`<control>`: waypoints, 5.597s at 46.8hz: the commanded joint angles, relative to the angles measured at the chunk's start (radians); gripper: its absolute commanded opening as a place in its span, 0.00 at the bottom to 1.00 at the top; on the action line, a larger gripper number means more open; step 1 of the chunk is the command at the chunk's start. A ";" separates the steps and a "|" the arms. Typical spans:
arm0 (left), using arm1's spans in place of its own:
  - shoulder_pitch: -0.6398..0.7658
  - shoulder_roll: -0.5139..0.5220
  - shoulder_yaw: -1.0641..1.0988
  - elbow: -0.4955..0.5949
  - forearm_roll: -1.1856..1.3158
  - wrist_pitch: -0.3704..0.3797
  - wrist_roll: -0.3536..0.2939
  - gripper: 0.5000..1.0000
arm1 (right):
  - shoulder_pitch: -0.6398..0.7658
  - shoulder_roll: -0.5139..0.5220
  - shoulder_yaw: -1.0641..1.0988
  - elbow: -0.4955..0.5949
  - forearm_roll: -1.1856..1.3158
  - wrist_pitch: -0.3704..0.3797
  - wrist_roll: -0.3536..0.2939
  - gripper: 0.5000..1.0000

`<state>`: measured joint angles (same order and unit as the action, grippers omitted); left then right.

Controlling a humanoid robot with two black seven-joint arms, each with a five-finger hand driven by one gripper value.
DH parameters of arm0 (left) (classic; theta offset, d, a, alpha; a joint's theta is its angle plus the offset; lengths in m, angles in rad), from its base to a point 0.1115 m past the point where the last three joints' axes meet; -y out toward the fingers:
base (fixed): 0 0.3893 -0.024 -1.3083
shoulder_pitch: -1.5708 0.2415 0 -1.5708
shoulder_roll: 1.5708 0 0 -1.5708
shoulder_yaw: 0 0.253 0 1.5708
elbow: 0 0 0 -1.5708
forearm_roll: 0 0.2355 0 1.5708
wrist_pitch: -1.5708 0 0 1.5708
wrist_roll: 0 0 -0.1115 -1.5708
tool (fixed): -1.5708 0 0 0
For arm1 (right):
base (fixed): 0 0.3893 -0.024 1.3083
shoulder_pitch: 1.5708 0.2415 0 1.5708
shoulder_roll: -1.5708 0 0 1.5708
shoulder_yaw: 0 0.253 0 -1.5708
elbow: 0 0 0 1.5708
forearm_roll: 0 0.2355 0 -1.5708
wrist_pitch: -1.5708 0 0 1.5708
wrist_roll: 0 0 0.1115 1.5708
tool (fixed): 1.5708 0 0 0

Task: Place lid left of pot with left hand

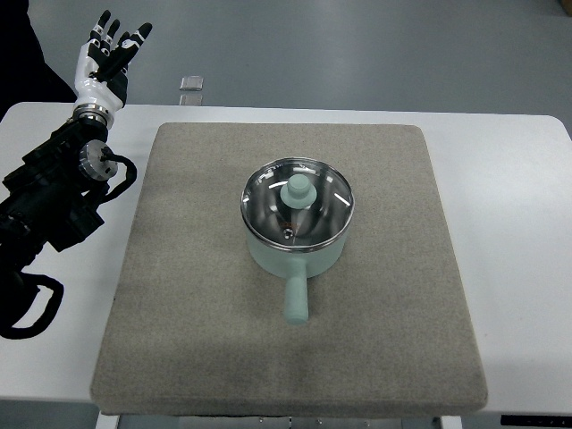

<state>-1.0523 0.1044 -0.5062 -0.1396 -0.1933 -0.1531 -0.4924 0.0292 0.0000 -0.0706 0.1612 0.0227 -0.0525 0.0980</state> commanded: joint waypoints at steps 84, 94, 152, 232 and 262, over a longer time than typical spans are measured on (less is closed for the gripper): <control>0.000 0.073 0.067 -0.110 0.006 0.014 0.008 0.99 | 0.000 0.000 0.000 0.000 0.000 0.000 0.000 0.85; -0.029 0.199 0.221 -0.330 0.014 0.014 0.011 0.99 | 0.000 0.000 0.000 0.001 0.000 0.000 0.000 0.84; -0.480 0.342 0.532 -0.660 1.356 -0.272 0.029 0.98 | 0.001 0.000 0.000 0.000 -0.001 0.000 0.000 0.85; -0.566 0.216 0.555 -0.905 1.879 -0.350 -0.086 0.98 | 0.001 0.000 0.000 0.000 0.000 0.000 0.000 0.84; -0.575 0.219 0.558 -0.913 1.951 -0.410 -0.118 0.96 | 0.000 0.000 0.000 0.000 0.000 0.000 0.000 0.85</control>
<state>-1.6276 0.3238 0.0507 -1.0508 1.7556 -0.5630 -0.6111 0.0296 0.0000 -0.0706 0.1611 0.0229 -0.0523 0.0981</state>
